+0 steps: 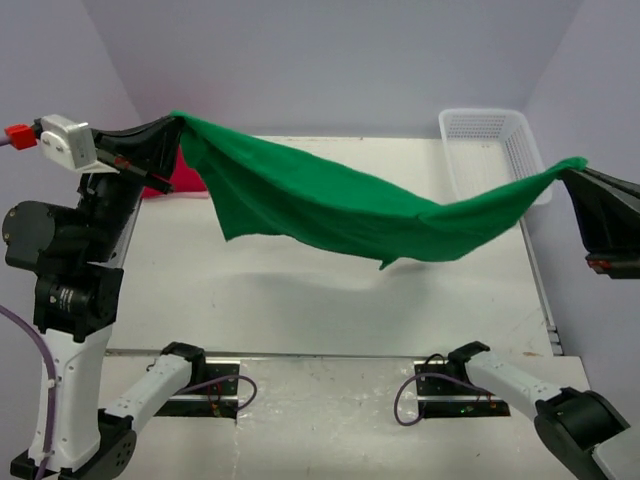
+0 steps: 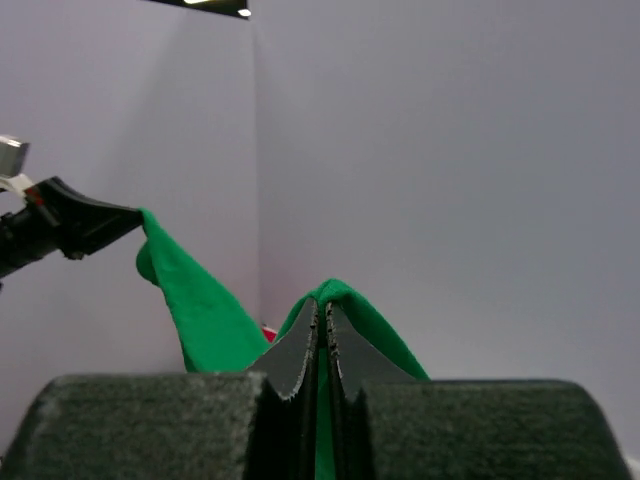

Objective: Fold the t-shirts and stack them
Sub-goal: Flatten out the tshirt

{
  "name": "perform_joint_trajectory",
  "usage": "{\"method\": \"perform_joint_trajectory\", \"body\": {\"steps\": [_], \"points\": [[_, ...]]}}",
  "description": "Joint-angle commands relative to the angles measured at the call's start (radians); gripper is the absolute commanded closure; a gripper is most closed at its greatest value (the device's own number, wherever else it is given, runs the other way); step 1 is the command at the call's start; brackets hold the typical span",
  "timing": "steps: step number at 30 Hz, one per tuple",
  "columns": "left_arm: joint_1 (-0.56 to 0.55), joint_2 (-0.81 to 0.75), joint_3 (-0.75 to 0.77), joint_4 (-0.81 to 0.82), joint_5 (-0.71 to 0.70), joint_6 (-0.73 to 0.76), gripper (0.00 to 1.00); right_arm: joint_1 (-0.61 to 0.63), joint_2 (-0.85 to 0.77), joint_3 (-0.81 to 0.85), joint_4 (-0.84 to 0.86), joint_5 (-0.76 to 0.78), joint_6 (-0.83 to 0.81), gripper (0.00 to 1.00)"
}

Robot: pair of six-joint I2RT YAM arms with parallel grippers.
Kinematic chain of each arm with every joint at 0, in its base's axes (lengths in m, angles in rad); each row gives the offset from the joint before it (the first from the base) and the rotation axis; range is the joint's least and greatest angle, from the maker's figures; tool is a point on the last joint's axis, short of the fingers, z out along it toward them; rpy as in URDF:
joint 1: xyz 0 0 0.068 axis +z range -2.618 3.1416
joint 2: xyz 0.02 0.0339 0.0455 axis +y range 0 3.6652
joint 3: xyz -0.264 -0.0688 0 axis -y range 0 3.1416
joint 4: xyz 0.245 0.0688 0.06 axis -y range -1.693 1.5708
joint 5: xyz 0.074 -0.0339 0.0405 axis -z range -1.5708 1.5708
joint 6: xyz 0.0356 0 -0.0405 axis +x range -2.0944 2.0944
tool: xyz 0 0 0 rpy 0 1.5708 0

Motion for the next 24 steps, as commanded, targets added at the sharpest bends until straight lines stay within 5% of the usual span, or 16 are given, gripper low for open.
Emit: {"method": "perform_joint_trajectory", "body": {"steps": [1,5,9,17,24], "points": [[0.000,0.050,0.039,0.119,-0.003,-0.036,1.00,0.004,0.052,-0.004,0.100,-0.087,0.020,1.00],[0.000,0.211,0.129,0.107,-0.048,0.000,1.00,0.004,0.161,0.057,0.123,0.010,-0.040,1.00],[0.008,0.462,0.255,0.092,-0.161,0.088,1.00,-0.019,0.443,0.172,0.165,0.144,-0.149,1.00],[0.083,0.910,0.510,0.151,-0.140,0.120,1.00,-0.163,0.750,0.228,0.372,0.033,-0.123,1.00],[0.137,1.087,0.844,0.163,-0.107,0.115,1.00,-0.206,0.823,0.284,0.435,-0.022,-0.104,1.00]]}}
